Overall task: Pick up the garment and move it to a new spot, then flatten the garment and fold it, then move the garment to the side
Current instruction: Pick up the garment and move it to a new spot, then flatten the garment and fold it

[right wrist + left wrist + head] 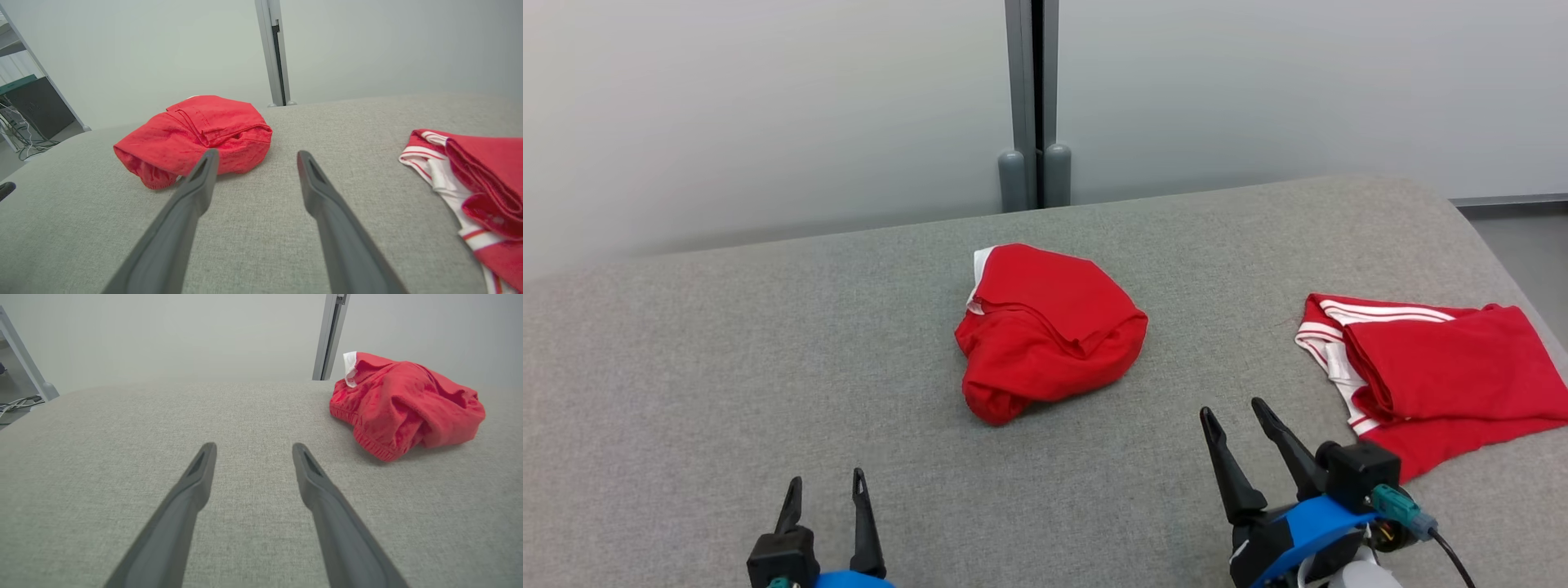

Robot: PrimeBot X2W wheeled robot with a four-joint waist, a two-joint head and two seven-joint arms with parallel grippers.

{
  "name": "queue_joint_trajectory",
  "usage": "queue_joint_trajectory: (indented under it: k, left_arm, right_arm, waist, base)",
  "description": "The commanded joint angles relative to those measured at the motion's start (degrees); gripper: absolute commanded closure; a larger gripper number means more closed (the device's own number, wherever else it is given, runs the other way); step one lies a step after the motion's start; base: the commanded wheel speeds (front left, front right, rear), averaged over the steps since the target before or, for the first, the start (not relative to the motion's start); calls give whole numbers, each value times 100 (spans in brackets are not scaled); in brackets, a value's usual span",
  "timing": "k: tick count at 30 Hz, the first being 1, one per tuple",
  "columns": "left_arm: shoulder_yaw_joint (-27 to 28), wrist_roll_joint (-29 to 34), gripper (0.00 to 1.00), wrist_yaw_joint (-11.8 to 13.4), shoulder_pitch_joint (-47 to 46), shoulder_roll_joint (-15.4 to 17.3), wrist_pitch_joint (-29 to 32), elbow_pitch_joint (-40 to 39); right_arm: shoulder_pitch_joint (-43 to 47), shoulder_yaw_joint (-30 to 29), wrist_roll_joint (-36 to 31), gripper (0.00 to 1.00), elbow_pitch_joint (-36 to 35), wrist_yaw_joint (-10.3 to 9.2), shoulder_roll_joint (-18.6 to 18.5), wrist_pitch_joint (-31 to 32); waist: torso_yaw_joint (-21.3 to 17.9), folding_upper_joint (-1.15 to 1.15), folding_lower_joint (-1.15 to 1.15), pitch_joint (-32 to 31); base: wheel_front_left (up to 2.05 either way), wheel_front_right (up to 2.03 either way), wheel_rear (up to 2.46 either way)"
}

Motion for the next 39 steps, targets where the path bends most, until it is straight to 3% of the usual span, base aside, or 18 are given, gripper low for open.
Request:
queue_joint_trajectory:
  k: [1,8,15,27,39]
  left_arm:
    - [81,47,0,-44,54,-24,-26,-47]
    - [269,234,0,-237,164,-118,-27,-90]
    - [27,241,0,-305,-103,-157,-27,-139]
    - [-623,-134,0,-105,-383,-159,-26,-183]
    - [-938,-392,0,71,-594,-160,-27,-363]
  right_arm:
    - [93,-13,-46,0,35,1,6,-1]
    - [119,-69,-124,0,79,1,11,-1]
    - [-415,-41,-301,0,237,1,-83,-1]
    - [-1587,-331,-668,0,1219,1,-360,-1]
    - [-2014,-490,-963,0,1572,1,-469,-1]
  waist:
    - [10,1,2,-27]
    - [182,1,2,15]
    - [654,1,2,423]
    - [1573,1,2,1047]
    - [1808,1,2,1408]
  base:
    - [0,0,0]
    - [0,0,0]
    - [0,0,0]
    - [0,0,0]
    - [0,0,0]
